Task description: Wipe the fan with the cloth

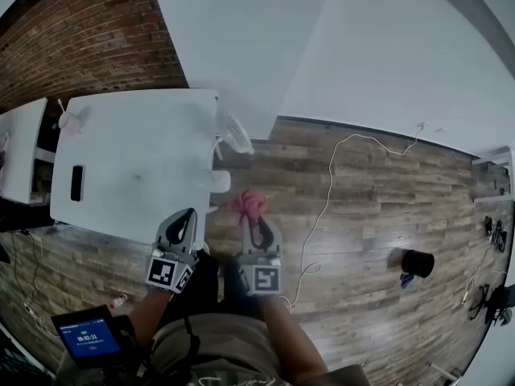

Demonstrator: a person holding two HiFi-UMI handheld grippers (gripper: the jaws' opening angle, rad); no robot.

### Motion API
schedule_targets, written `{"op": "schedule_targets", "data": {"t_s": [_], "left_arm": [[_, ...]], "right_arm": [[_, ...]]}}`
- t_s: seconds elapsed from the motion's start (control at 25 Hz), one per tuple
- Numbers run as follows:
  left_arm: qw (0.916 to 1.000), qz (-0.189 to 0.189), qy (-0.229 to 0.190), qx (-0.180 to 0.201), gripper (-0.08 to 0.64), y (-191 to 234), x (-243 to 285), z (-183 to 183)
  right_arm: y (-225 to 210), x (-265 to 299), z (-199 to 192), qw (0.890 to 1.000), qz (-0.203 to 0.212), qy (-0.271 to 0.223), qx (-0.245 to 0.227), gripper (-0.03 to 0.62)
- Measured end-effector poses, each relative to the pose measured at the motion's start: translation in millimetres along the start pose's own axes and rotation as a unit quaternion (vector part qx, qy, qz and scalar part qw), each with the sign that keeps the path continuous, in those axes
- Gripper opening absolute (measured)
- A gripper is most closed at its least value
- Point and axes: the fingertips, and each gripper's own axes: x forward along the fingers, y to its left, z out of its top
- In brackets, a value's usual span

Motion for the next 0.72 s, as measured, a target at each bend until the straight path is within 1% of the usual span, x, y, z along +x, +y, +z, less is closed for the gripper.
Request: {"op": "schedule_targets", "data": {"t_s": [0.08,0.16,0.28,0.4,0.48,0.52,0.6,0.72], "left_arm": [[0.9999,0.002,-0.011,-0.007,0.020,-6,-2,5],[0.9996,0.014,-0.015,-0.021,0.020,-18,-18,7],[0.9991,0.022,-0.020,-0.030,0.020,-43,-44,12],[0.9979,0.028,-0.024,-0.053,0.020,-39,-43,9],[0.9974,0.030,-0.024,-0.061,0.020,-39,-50,7],[0.9975,0.027,-0.025,-0.060,0.020,-42,-56,7],[0.9979,0.008,-0.025,-0.059,0.020,-52,-62,7],[0.9978,-0.020,-0.031,-0.056,0.020,-63,-57,10]], "right_arm": [[1,-6,10,1.000,-0.002,-0.017,0.002,0.104],[8,-24,18,1.000,0.008,-0.027,-0.010,0.104],[11,-57,27,0.999,0.020,-0.025,-0.015,0.104],[13,-53,20,0.999,0.038,-0.011,-0.016,0.104],[19,-62,18,0.999,0.035,-0.016,-0.026,0.104],[23,-71,19,0.999,0.028,-0.023,-0.031,0.103],[27,-89,23,0.999,0.015,-0.033,-0.040,0.103],[27,-105,21,0.999,0.000,-0.021,-0.038,0.103]]}}
